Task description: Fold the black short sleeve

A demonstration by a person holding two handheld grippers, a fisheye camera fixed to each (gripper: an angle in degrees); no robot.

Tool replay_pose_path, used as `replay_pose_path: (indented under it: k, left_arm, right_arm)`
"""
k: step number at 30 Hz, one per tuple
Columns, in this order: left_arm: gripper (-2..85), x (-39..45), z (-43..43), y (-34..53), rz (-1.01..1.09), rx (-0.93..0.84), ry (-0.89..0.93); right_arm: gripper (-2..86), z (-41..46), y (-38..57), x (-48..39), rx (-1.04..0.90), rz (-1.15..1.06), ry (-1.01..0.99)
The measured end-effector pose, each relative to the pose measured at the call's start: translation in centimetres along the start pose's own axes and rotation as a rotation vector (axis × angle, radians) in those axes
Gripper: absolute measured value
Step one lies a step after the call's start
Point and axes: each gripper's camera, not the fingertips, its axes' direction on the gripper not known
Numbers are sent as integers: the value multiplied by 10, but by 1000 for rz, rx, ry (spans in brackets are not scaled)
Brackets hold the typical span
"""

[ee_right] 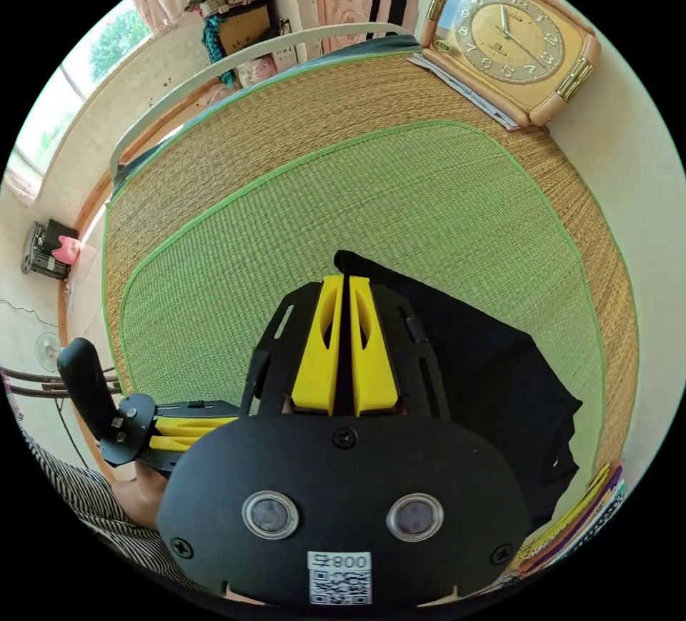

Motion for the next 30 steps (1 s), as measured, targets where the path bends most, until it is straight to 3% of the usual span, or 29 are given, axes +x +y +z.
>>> replay_pose_path:
  k: [13, 19, 25, 30]
  left_arm:
    - [4, 54, 13, -7, 277, -60, 143]
    - [4, 78, 41, -8, 358, -195, 186]
    - [4, 106, 79, -6, 440, -367, 82]
    - [5, 113, 101, -6, 430, -457, 153]
  right_arm:
    - [11, -128, 122, 173, 328, 225, -385]
    - [11, -140, 214, 235, 370, 413, -429]
    - [10, -121, 268, 285, 353, 542, -508]
    - [11, -118, 290, 312, 360, 600, -525]
